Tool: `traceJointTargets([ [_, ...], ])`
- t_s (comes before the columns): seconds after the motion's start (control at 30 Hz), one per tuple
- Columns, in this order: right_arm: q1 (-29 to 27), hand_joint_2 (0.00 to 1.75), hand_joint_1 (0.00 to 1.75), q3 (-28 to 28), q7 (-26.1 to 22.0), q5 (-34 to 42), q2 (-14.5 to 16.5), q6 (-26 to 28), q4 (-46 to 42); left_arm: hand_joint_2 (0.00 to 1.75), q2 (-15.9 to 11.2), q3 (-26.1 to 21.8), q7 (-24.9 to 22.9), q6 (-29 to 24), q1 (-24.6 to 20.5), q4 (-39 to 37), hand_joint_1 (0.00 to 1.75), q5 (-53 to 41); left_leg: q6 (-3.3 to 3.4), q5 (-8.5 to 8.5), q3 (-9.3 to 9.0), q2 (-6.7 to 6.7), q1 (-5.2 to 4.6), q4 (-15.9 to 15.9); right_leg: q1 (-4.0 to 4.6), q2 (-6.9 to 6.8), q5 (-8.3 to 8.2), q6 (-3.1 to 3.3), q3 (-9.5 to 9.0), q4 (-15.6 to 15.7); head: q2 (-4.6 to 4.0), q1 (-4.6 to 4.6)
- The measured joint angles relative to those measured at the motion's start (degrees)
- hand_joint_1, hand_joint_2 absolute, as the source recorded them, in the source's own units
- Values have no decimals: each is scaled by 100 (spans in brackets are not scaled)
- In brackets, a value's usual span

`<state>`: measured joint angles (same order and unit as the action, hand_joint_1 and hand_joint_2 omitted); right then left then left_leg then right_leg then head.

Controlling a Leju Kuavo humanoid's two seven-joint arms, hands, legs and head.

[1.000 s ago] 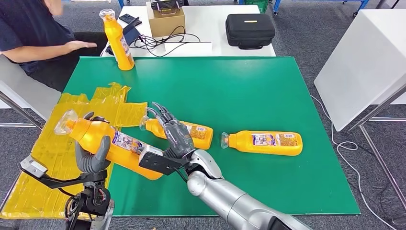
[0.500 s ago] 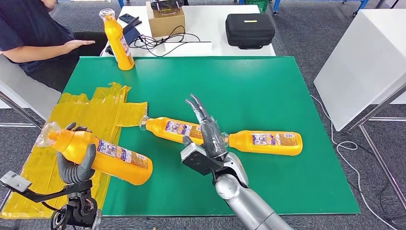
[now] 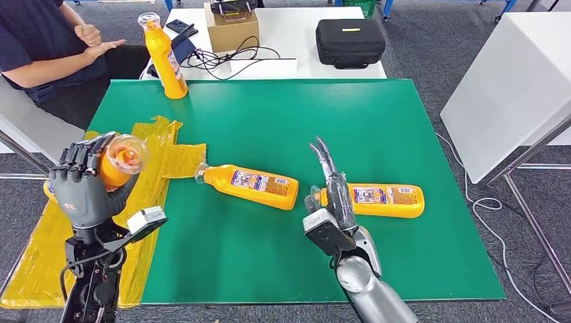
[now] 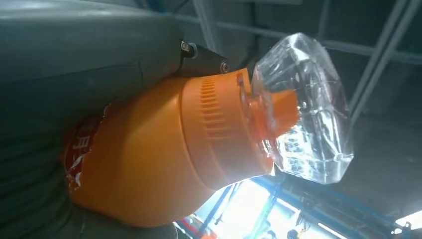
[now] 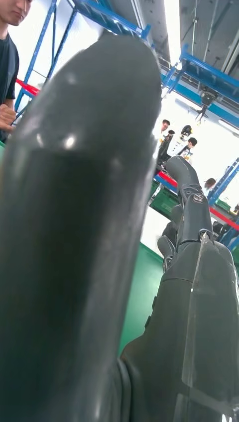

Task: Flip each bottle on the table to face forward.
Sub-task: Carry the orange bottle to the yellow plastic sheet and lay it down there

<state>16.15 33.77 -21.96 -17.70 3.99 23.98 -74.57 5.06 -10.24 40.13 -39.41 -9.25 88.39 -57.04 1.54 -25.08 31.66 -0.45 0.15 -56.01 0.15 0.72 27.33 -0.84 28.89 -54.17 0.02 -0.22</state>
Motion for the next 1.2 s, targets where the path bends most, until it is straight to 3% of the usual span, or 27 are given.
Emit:
traceJointTargets([
  [0.17,-110,0,0,-19,37,49,-111,-70,-230,175,-68,-293,-81,3,-330,-653,175,-724,0,0,0,-6,0,0,0,-4,0,0,0,0,0,1],
  [0.6,-226,0,0,-57,65,47,-227,-223,-526,175,-187,-670,-37,7,-1447,-3618,175,-898,0,1,3,-7,0,-1,-2,-5,0,0,1,0,0,0],
  [0.83,-358,0,0,-70,-128,-48,-291,-403,-692,175,-437,-589,-779,298,-2103,-5743,175,-887,0,-2,-11,8,-8,1,-4,7,0,0,-11,-1,0,-2],
  [1.1,-360,0,0,-90,-157,-81,-318,-490,-778,175,-624,-359,-948,345,-2305,-6595,175,-992,0,-4,-74,12,-8,17,-3,10,1,1,-60,-2,0,-2],
  [1.13,-360,0,0,-90,-158,-82,-321,-502,-781,175,-634,-338,-971,352,-2312,-6645,160,-1011,0,-4,-82,12,-8,19,-3,10,1,1,-67,-2,0,-2],
  [1.2,-357,0,0,-90,-164,-80,-331,-545,-781,175,-656,-290,-1030,384,-2316,-6727,73,-1050,-1,-3,-94,13,-8,24,-2,10,1,2,-78,-3,0,-2],
])
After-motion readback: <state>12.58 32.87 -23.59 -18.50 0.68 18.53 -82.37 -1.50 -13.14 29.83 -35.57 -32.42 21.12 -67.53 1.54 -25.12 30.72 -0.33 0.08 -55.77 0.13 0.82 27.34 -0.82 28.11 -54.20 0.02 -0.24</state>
